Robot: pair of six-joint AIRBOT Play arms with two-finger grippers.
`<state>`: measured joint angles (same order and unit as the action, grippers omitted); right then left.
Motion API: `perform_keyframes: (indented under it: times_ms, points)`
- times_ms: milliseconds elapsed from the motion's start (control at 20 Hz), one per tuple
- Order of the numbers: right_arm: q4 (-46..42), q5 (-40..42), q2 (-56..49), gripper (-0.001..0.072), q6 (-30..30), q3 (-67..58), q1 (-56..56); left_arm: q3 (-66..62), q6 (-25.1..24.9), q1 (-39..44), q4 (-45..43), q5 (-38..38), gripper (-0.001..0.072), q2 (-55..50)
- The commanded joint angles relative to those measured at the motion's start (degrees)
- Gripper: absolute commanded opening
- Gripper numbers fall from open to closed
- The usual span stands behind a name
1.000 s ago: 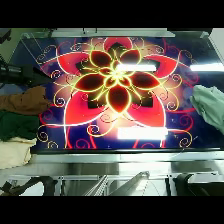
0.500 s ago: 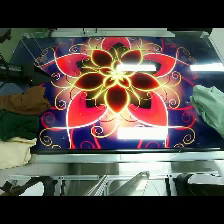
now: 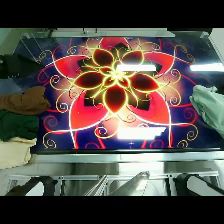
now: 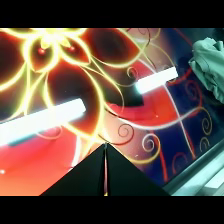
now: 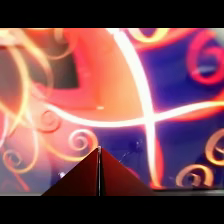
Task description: Fold the shirts.
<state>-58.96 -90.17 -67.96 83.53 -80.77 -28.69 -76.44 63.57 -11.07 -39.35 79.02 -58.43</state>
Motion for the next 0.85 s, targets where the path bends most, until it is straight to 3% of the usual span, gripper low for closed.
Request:
perform_keyframes:
  times_ms: [0, 200, 450, 800]
  points:
    - [2.0, 7.7, 9.4, 0.0021, -0.8, 8.2, 16.9, 8.5, 1.3, 2.6, -2.1, 0.0, 0.0004, 6.4]
    - [2.0, 17.9, 14.4, 0.0021, 1.2, 23.1, 32.5, 19.5, 1.4, 7.6, -3.0, -0.2, 0.0004, 10.3]
    - [3.0, 17.6, 13.6, 0.0021, 0.7, 24.5, 38.8, 20.9, 1.4, 11.2, -3.1, -1.3, 0.0004, 12.4]
    - [4.2, 17.6, 13.5, 0.0021, 0.7, 24.5, 38.9, 20.9, 1.4, 11.5, -3.1, -1.0, 0.0004, 12.5]
